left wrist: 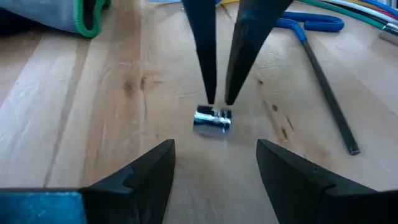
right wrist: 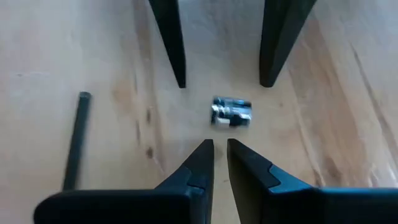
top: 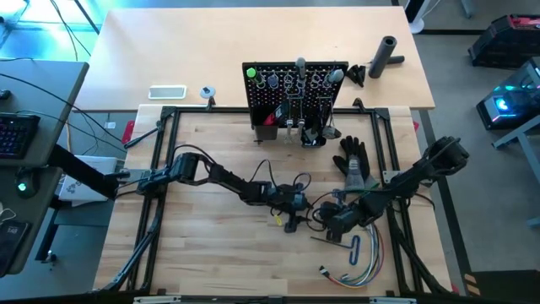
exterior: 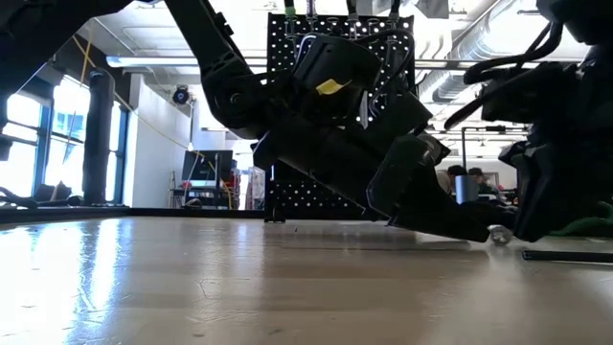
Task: Hang tools onto peg board
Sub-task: Put the silver socket on the right black bin on the peg board
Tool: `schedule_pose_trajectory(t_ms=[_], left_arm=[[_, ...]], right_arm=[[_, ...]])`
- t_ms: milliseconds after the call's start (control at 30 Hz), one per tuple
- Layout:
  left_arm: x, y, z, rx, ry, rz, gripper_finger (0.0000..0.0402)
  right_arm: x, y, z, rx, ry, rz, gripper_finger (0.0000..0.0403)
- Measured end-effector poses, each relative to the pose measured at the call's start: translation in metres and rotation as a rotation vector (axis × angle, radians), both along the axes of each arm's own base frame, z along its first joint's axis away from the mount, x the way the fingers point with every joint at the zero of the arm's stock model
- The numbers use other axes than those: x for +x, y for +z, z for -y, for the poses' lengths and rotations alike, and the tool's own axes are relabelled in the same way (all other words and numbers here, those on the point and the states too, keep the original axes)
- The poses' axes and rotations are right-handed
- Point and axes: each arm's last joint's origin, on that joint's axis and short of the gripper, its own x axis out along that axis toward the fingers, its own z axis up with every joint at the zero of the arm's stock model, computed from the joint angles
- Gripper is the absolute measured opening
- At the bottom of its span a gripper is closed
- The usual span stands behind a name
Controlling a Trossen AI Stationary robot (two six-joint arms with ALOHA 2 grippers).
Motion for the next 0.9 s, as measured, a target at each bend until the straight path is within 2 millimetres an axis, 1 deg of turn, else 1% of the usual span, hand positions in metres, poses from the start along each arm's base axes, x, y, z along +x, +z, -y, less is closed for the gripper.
schedule_pose_trajectory(t_ms=[167, 467, 567, 667, 900], left_arm=[[0.0006, 0.0001, -0.0053, 0.008, 0.011, 0.002, 0.0221], [0.0006, 0.0001, -0.0055, 0.037, -0.005, 0.008, 0.0221], [-0.0002, -0.0013, -0.0049, 0.045, -0.037, -0.006, 0.0215], [-0.0008, -0.0026, -0.0055, 0.070, -0.029, -0.021, 0.0189], [-0.0010, -0.0028, -0.0088, 0.092, -0.031, -0.028, 0.0093]], right_arm=[[0.0011, 0.0000, 0.0018, -0.005, -0.010, 0.004, 0.0039], [0.0066, 0.0015, 0.0060, -0.010, 0.001, 0.031, 0.0039], [0.0080, 0.0019, 0.0067, -0.009, 0.002, 0.040, 0.0039], [0.0082, 0.0020, 0.0066, -0.008, 0.002, 0.043, 0.0039], [0.0082, 0.0020, 0.0066, -0.007, 0.003, 0.042, 0.0039]])
